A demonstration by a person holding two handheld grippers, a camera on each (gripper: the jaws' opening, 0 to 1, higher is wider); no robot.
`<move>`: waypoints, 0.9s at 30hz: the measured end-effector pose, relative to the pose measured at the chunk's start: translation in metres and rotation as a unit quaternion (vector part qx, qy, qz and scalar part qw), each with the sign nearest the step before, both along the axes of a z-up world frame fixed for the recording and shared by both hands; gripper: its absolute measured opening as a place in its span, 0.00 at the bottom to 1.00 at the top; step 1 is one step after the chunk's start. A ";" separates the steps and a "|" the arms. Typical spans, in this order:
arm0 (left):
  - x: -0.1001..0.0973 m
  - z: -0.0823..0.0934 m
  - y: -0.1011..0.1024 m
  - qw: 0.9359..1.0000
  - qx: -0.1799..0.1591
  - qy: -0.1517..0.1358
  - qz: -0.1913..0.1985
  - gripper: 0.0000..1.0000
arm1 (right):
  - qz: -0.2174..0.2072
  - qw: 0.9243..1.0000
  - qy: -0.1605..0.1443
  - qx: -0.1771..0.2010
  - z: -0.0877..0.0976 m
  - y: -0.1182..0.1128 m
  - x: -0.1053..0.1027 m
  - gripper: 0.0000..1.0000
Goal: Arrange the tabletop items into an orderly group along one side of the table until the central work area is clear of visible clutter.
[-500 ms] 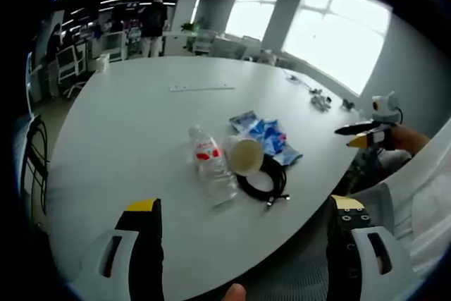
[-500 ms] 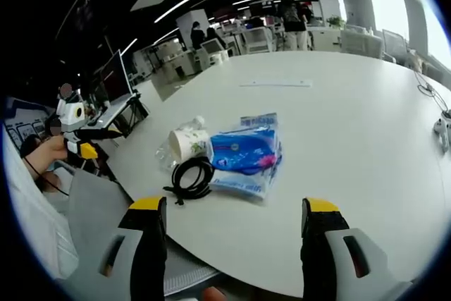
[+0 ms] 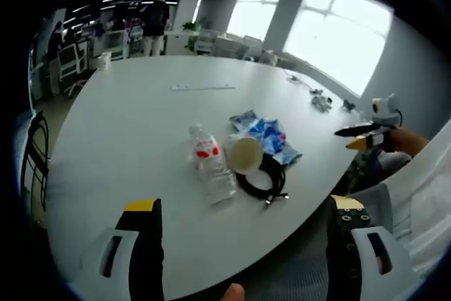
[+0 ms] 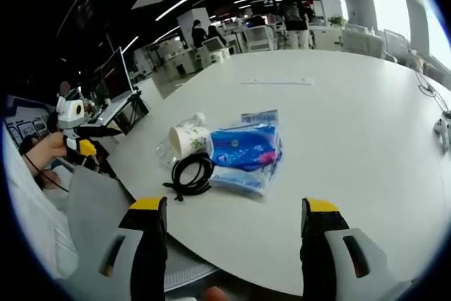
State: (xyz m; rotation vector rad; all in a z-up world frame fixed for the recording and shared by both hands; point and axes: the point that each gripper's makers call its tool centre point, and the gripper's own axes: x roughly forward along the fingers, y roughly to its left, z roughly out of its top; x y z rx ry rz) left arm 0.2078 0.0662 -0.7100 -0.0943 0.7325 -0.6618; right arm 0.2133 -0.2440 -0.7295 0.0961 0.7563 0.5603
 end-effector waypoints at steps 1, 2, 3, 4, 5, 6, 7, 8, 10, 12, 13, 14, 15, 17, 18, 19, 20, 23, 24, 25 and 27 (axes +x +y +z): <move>0.000 0.000 0.000 1.000 0.000 0.000 0.000 0.94 | 0.001 1.000 0.000 -0.001 0.000 0.000 0.000 0.76; -0.001 0.000 0.000 1.000 0.001 0.000 0.000 0.94 | 0.002 1.000 0.000 -0.002 -0.001 -0.001 -0.001 0.76; -0.001 0.000 0.000 1.000 0.001 0.000 0.000 0.94 | 0.002 1.000 0.001 -0.003 -0.002 -0.001 -0.001 0.76; -0.002 0.000 0.000 1.000 0.001 0.001 0.001 0.94 | 0.003 1.000 0.002 -0.003 -0.002 -0.001 -0.002 0.76; -0.003 0.000 0.000 1.000 0.001 0.001 0.000 0.94 | 0.004 1.000 0.003 -0.004 -0.003 -0.001 -0.002 0.76; -0.003 0.000 0.000 1.000 0.001 0.002 0.000 0.94 | 0.004 1.000 0.004 -0.005 -0.004 -0.001 -0.003 0.76; -0.004 -0.001 0.001 1.000 0.001 0.003 0.000 0.94 | 0.005 1.000 0.004 -0.005 -0.004 -0.001 -0.003 0.76; -0.004 -0.001 0.001 1.000 0.002 0.003 0.000 0.94 | 0.006 1.000 0.004 -0.006 -0.004 -0.001 -0.004 0.76; -0.005 -0.001 0.001 1.000 0.000 0.004 0.001 0.94 | 0.008 1.000 0.003 -0.007 -0.004 0.000 -0.004 0.75; -0.006 -0.001 0.002 1.000 -0.001 0.004 0.002 0.94 | 0.013 1.000 0.006 -0.008 -0.005 0.002 -0.005 0.74; -0.006 -0.001 0.002 1.000 -0.001 0.004 0.002 0.94 | 0.015 1.000 0.007 -0.010 -0.006 0.002 -0.006 0.74; -0.007 -0.001 0.002 1.000 -0.001 0.004 0.002 0.93 | 0.016 1.000 0.007 -0.013 -0.007 0.002 -0.006 0.74; -0.007 0.000 0.002 1.000 0.000 0.004 0.002 0.93 | 0.016 1.000 0.007 -0.013 -0.007 0.003 -0.006 0.73; -0.008 0.000 0.003 1.000 -0.002 0.004 0.003 0.93 | 0.016 1.000 0.007 -0.011 -0.006 0.004 -0.006 0.74; -0.008 0.000 0.003 1.000 -0.002 0.004 0.003 0.93 | 0.016 1.000 0.006 -0.011 -0.006 0.004 -0.006 0.74; -0.008 0.000 0.003 1.000 -0.002 0.003 0.003 0.93 | 0.017 1.000 0.006 -0.011 -0.006 0.005 -0.006 0.74; -0.009 0.001 0.004 1.000 -0.001 0.004 0.003 0.93 | 0.018 1.000 0.006 -0.012 -0.006 0.005 -0.006 0.74; -0.010 0.001 0.005 1.000 -0.003 0.002 0.006 0.93 | 0.022 1.000 0.005 -0.016 -0.006 0.007 -0.007 0.74; -0.010 0.001 0.006 1.000 -0.003 0.002 0.006 0.93 | 0.022 1.000 0.005 -0.017 -0.007 0.007 -0.007 0.74; -0.010 0.001 0.006 1.000 -0.003 0.002 0.006 0.93 | 0.022 1.000 0.005 -0.017 -0.006 0.007 -0.006 0.74; -0.011 0.001 0.006 1.000 -0.004 0.004 0.006 0.93 | 0.020 1.000 0.004 -0.016 -0.006 0.007 -0.006 0.74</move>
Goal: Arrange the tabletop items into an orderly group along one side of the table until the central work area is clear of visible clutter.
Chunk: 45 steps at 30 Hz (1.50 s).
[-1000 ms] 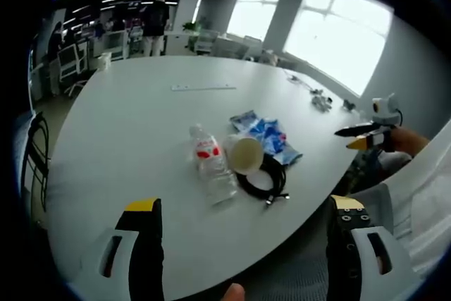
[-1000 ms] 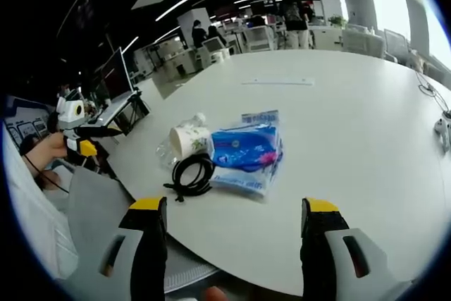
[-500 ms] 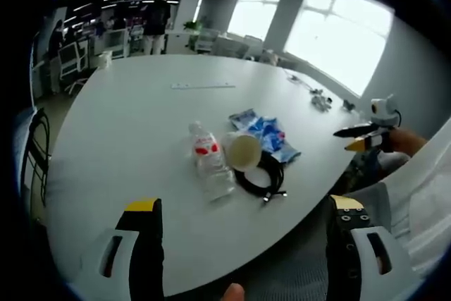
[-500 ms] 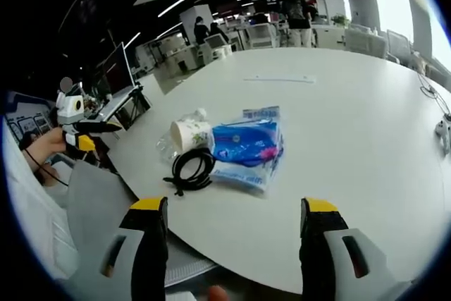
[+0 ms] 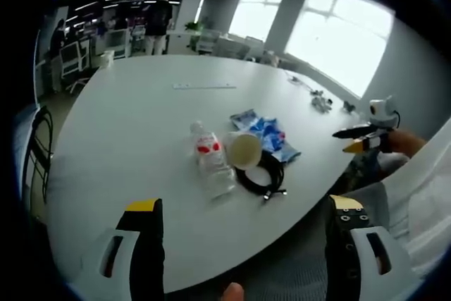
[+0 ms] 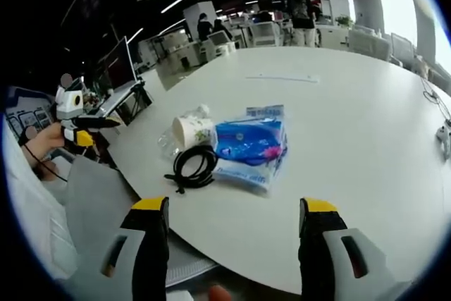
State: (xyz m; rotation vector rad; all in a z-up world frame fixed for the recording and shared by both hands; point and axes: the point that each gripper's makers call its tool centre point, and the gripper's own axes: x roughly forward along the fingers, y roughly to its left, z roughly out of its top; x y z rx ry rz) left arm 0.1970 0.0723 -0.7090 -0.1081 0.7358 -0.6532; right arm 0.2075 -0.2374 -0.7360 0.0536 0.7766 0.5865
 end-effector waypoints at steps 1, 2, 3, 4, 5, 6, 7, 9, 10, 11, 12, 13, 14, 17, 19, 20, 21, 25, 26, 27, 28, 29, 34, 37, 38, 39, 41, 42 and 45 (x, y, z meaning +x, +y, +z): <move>0.000 0.001 0.000 1.000 -0.001 0.000 0.000 0.93 | -0.001 1.000 0.001 0.001 0.000 0.000 0.000 0.74; 0.001 0.002 -0.001 1.000 -0.002 -0.002 0.001 0.93 | -0.001 1.000 0.001 0.001 -0.001 0.001 0.000 0.74; 0.002 0.003 -0.001 1.000 -0.003 -0.003 0.001 0.93 | -0.001 1.000 0.001 0.000 -0.001 0.001 -0.001 0.73; 0.003 0.004 -0.002 1.000 -0.004 -0.005 0.002 0.93 | -0.001 1.000 0.001 0.000 -0.001 0.002 -0.001 0.73; 0.003 0.005 -0.002 1.000 -0.004 -0.006 0.002 0.93 | 0.000 1.000 0.001 0.000 -0.001 0.003 -0.001 0.73; 0.004 0.006 -0.003 1.000 -0.006 -0.007 0.002 0.93 | 0.001 1.000 0.000 0.001 -0.001 0.004 -0.002 0.73; 0.004 0.006 -0.004 1.000 -0.007 -0.008 0.000 0.93 | 0.002 1.000 -0.001 0.001 0.000 0.005 -0.001 0.73; 0.003 0.007 -0.005 1.000 -0.005 -0.007 -0.004 0.93 | 0.005 1.000 -0.004 0.001 0.001 0.007 -0.001 0.73; 0.002 0.007 -0.005 1.000 -0.005 -0.008 -0.005 0.93 | 0.006 1.000 -0.006 0.000 0.002 0.007 -0.001 0.73; 0.002 0.007 -0.005 1.000 -0.005 -0.009 -0.005 0.93 | 0.007 1.000 -0.008 -0.001 0.002 0.008 0.000 0.73; 0.001 0.007 -0.005 1.000 -0.006 -0.008 -0.005 0.93 | 0.009 1.000 -0.011 -0.002 0.003 0.009 0.000 0.73; 0.001 0.008 -0.005 1.000 -0.007 -0.009 -0.004 0.93 | 0.011 1.000 -0.013 -0.002 0.004 0.009 0.001 0.73; 0.000 0.008 -0.005 1.000 -0.008 -0.009 -0.004 0.93 | 0.013 1.000 -0.014 -0.004 0.004 0.010 0.001 0.73; -0.002 0.008 -0.006 1.000 -0.011 -0.008 -0.001 0.93 | 0.019 1.000 -0.017 -0.008 0.004 0.010 0.003 0.73; -0.004 0.009 -0.007 1.000 -0.014 -0.008 0.000 0.93 | 0.024 0.999 -0.018 -0.012 0.004 0.012 0.004 0.73; -0.005 0.009 -0.007 1.000 -0.016 -0.009 0.000 0.93 | 0.027 0.999 -0.019 -0.014 0.004 0.012 0.005 0.73; -0.007 0.009 -0.008 1.000 -0.017 -0.010 0.002 0.93 | 0.032 0.999 -0.022 -0.017 0.004 0.014 0.007 0.73; -0.012 0.009 -0.009 1.000 -0.019 -0.008 0.004 0.92 | 0.076 0.995 -0.044 -0.036 0.007 0.025 0.011 0.72; -0.014 0.008 -0.009 1.000 -0.020 -0.007 0.004 0.92 | 0.091 0.993 -0.052 -0.045 0.007 0.028 0.012 0.72; -0.016 0.008 -0.009 1.000 -0.020 -0.007 0.004 0.92 | 0.107 0.991 -0.059 -0.054 0.008 0.031 0.013 0.72; -0.017 0.008 -0.009 1.000 -0.020 -0.006 0.005 0.92 | 0.126 0.987 -0.070 -0.068 0.008 0.034 0.016 0.72; -0.019 0.008 -0.009 1.000 -0.021 -0.005 0.008 0.92 | 0.140 0.984 -0.079 -0.080 0.009 0.037 0.019 0.72; -0.026 0.007 -0.005 1.000 -0.025 -0.003 0.019 0.92 | 0.178 0.974 -0.101 -0.098 0.013 0.052 0.033 0.71; -0.030 0.009 -0.003 0.999 -0.028 -0.003 0.027 0.92 | 0.215 0.962 -0.116 -0.120 0.013 0.060 0.041 0.71; -0.031 0.009 -0.003 0.999 -0.028 -0.004 0.030 0.92 | 0.228 0.957 -0.122 -0.129 0.013 0.064 0.044 0.71; -0.032 0.010 -0.002 0.999 -0.029 -0.004 0.033 0.92 | 0.237 0.954 -0.127 -0.134 0.013 0.066 0.045 0.71; -0.034 0.011 -0.001 0.999 -0.031 -0.005 0.038 0.92 | 0.258 0.945 -0.138 -0.143 0.013 0.073 0.049 0.71; -0.035 0.011 -0.001 0.999 -0.031 -0.005 0.040 0.92 | 0.262 0.944 -0.140 -0.143 0.013 0.076 0.051 0.71; -0.039 0.012 0.000 0.999 -0.028 -0.005 0.046 0.92 | 0.279 0.938 -0.146 -0.144 0.013 0.085 0.055 0.71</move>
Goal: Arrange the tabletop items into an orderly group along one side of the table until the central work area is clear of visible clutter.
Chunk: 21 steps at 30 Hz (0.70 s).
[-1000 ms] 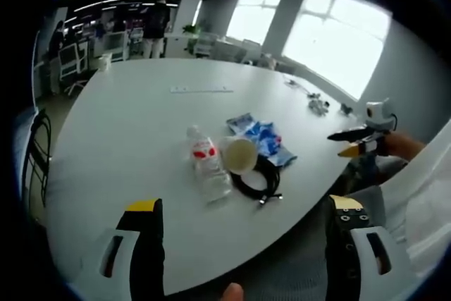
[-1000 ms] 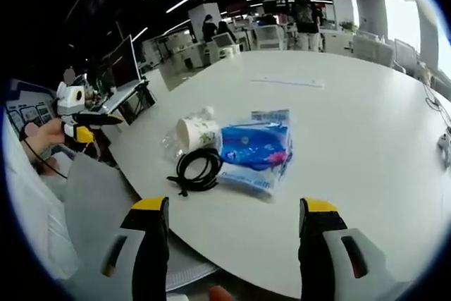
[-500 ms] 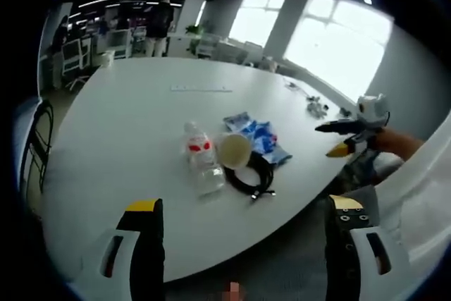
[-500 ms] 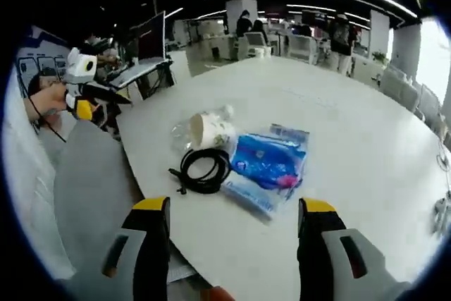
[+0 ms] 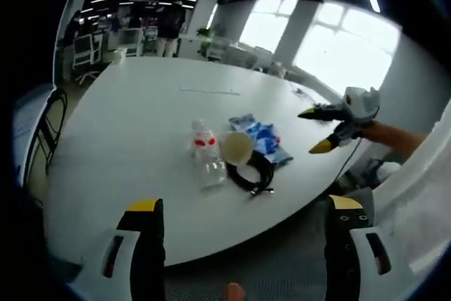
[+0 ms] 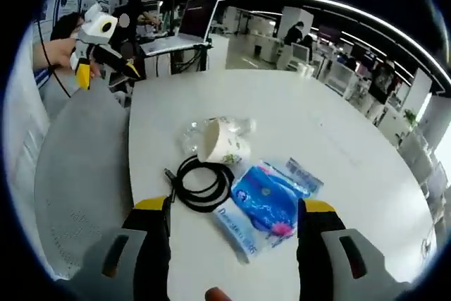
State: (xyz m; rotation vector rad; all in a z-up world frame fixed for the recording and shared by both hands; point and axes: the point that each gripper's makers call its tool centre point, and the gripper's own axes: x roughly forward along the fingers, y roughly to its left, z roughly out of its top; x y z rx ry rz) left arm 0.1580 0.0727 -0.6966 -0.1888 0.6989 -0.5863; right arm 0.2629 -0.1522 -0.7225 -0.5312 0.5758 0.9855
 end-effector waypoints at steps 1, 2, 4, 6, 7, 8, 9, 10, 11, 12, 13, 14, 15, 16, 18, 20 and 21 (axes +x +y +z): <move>-0.001 0.000 0.000 1.000 0.000 0.000 0.003 0.92 | 0.008 1.000 -0.004 -0.006 -0.001 0.003 0.002 0.71; -0.002 0.001 0.001 1.000 0.000 0.000 0.005 0.92 | 0.013 1.000 -0.007 -0.009 -0.002 0.004 0.004 0.71; -0.004 0.001 0.001 1.000 0.001 0.001 0.008 0.92 | 0.027 1.000 -0.010 -0.012 -0.003 0.009 0.007 0.71; -0.006 0.001 0.001 1.000 0.002 0.002 0.010 0.92 | 0.040 0.999 -0.014 -0.017 -0.004 0.013 0.009 0.71; -0.007 0.002 0.001 1.000 0.002 0.002 0.011 0.92 | 0.047 0.999 -0.016 -0.020 -0.004 0.015 0.010 0.71; -0.009 0.002 0.001 1.000 0.002 0.002 0.014 0.92 | 0.055 0.998 -0.019 -0.021 -0.004 0.017 0.011 0.71; -0.010 0.002 0.001 1.000 0.002 0.002 0.016 0.92 | 0.065 0.997 -0.023 -0.022 -0.003 0.020 0.012 0.72; -0.011 0.002 0.001 1.000 0.002 0.003 0.018 0.92 | 0.071 0.997 -0.023 -0.024 -0.004 0.021 0.013 0.72; -0.012 0.002 0.002 1.000 0.002 0.003 0.020 0.92 | 0.077 0.996 -0.024 -0.025 -0.005 0.023 0.014 0.72; -0.013 0.001 0.002 1.000 0.002 0.004 0.023 0.92 | 0.083 0.996 -0.026 -0.027 -0.005 0.025 0.014 0.72; -0.014 0.001 0.002 1.000 0.002 0.004 0.025 0.92 | 0.090 0.995 -0.029 -0.030 -0.005 0.027 0.016 0.72; -0.016 0.001 0.002 1.000 0.001 0.005 0.028 0.92 | 0.095 0.995 -0.030 -0.031 -0.005 0.028 0.017 0.71; -0.017 0.001 0.002 1.000 0.001 0.005 0.030 0.91 | 0.102 0.994 -0.031 -0.031 -0.006 0.031 0.018 0.71; -0.018 0.001 0.002 0.999 0.001 0.006 0.032 0.91 | 0.107 0.993 -0.032 -0.034 -0.007 0.032 0.020 0.71; -0.021 0.001 0.001 0.999 0.002 0.007 0.035 0.91 | 0.130 0.989 -0.043 -0.049 -0.009 0.035 0.022 0.71; -0.024 0.000 0.001 0.999 0.002 0.010 0.039 0.91 | 0.149 0.986 -0.052 -0.059 -0.011 0.039 0.024 0.71; -0.025 0.000 0.000 0.999 0.002 0.010 0.040 0.91 | 0.154 0.985 -0.053 -0.060 -0.011 0.040 0.024 0.71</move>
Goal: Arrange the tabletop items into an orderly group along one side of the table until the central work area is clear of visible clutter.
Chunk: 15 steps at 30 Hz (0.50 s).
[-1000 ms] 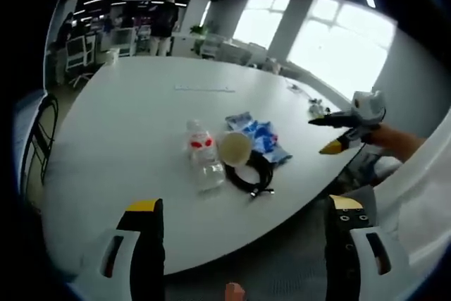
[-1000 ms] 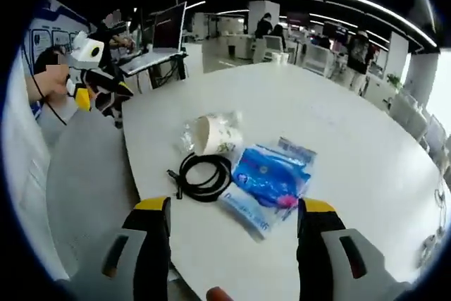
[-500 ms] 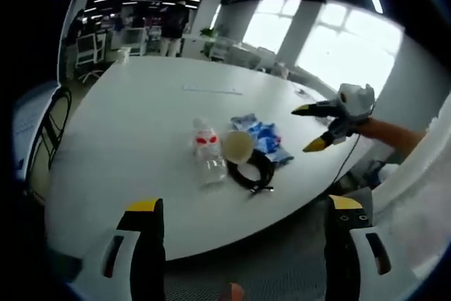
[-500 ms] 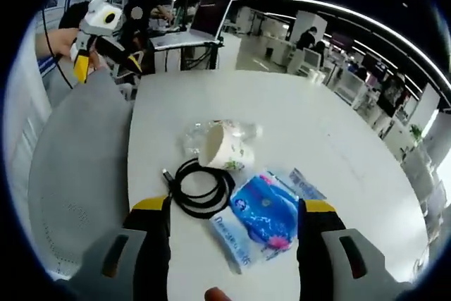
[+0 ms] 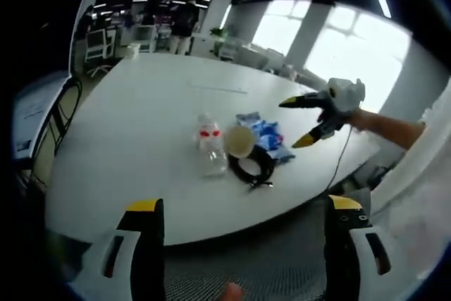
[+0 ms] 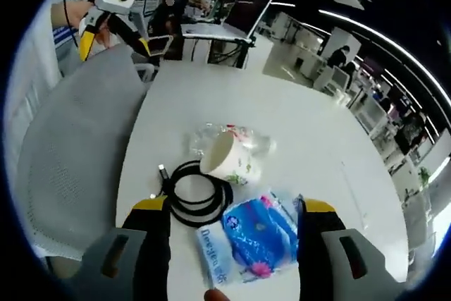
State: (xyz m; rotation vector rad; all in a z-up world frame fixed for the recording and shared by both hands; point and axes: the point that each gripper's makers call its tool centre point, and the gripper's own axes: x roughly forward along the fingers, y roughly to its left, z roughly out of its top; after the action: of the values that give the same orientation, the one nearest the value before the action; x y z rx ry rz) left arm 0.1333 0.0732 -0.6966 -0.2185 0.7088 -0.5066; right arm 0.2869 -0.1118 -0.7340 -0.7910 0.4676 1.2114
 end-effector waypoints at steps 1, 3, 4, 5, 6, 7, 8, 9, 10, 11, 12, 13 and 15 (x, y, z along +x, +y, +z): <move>-0.002 0.000 0.000 1.000 0.000 0.001 0.002 0.91 | 0.006 1.000 -0.001 -0.001 -0.001 0.002 0.000 0.71; -0.004 0.000 0.000 1.000 0.000 0.002 0.007 0.91 | 0.017 1.000 -0.002 -0.003 -0.003 0.007 0.002 0.71; -0.005 0.000 0.000 1.000 0.000 0.003 0.010 0.91 | 0.021 1.000 -0.004 -0.007 -0.004 0.008 0.003 0.71; -0.007 0.000 0.000 1.000 0.000 0.003 0.013 0.91 | 0.029 0.999 -0.007 -0.011 -0.006 0.011 0.004 0.71; -0.008 0.000 0.000 1.000 0.001 0.003 0.015 0.91 | 0.034 0.999 -0.007 -0.011 -0.006 0.013 0.004 0.71; -0.009 0.001 0.000 1.000 0.001 0.003 0.017 0.91 | 0.038 0.999 -0.007 -0.011 -0.007 0.016 0.004 0.71; -0.010 0.000 0.000 1.000 0.001 0.003 0.018 0.91 | 0.044 0.999 -0.008 -0.011 -0.008 0.019 0.005 0.71; -0.011 0.000 0.000 1.000 0.002 0.003 0.020 0.91 | 0.048 0.999 -0.008 -0.011 -0.009 0.021 0.005 0.71; -0.012 0.000 0.000 1.000 0.002 0.004 0.022 0.91 | 0.054 0.998 -0.009 -0.014 -0.011 0.023 0.006 0.71; -0.013 0.000 0.000 1.000 0.002 0.004 0.023 0.91 | 0.058 0.998 -0.010 -0.017 -0.013 0.025 0.007 0.71; -0.014 -0.001 -0.001 1.000 0.002 0.005 0.024 0.91 | 0.062 0.998 -0.011 -0.019 -0.015 0.026 0.008 0.70; -0.015 -0.001 -0.001 1.000 0.002 0.006 0.025 0.91 | 0.067 0.997 -0.011 -0.021 -0.017 0.029 0.009 0.70; -0.017 -0.002 -0.003 1.000 0.001 0.008 0.029 0.91 | 0.075 0.997 -0.011 -0.023 -0.020 0.033 0.010 0.69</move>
State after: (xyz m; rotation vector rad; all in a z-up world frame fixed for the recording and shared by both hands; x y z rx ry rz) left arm 0.1163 0.0706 -0.6991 -0.2400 0.7176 -0.4498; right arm 0.2973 -0.0793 -0.7536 -0.8911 0.4249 1.3336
